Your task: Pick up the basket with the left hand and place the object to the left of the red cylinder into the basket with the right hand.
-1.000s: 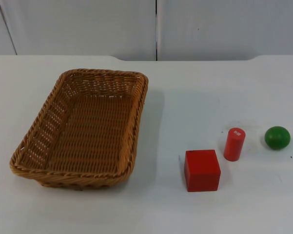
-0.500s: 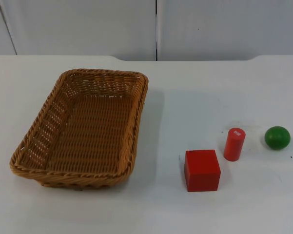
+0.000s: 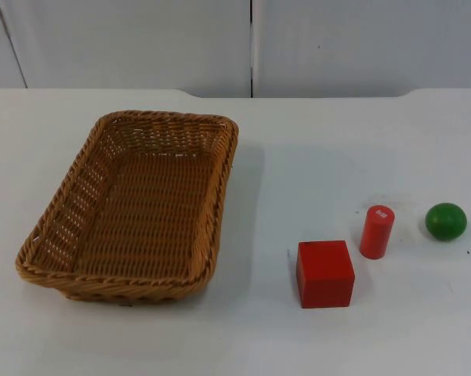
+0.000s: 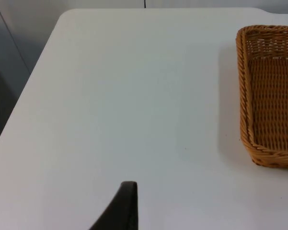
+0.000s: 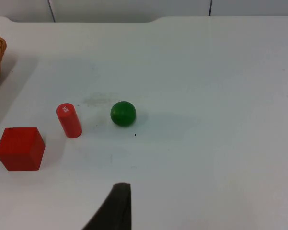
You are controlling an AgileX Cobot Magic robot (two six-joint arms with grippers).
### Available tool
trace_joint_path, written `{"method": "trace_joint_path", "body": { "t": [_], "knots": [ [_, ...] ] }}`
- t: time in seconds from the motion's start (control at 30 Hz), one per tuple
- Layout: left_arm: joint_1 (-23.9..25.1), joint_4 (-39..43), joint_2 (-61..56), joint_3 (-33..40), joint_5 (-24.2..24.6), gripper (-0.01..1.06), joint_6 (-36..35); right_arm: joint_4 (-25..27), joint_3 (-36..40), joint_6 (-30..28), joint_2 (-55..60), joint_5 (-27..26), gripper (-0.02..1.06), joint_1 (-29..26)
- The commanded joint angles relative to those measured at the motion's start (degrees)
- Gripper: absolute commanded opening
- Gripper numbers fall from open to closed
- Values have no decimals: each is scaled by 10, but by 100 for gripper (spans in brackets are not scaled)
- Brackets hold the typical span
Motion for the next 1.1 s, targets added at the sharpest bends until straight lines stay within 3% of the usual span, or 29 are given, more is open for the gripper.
{"method": "trace_joint_path", "body": {
  "t": [0.0,0.5,1.07],
  "knots": [
    [-2,-12,-3,3,-5,105,-3,0,4,-9,-2,-4,105,-3],
    [-2,-22,110,-60,-6,105,-3,0,4,-9,-2,-4,105,-3],
    [-2,-44,152,-61,-51,105,-3,0,4,-9,-2,-4,105,-3]
  ]
}}
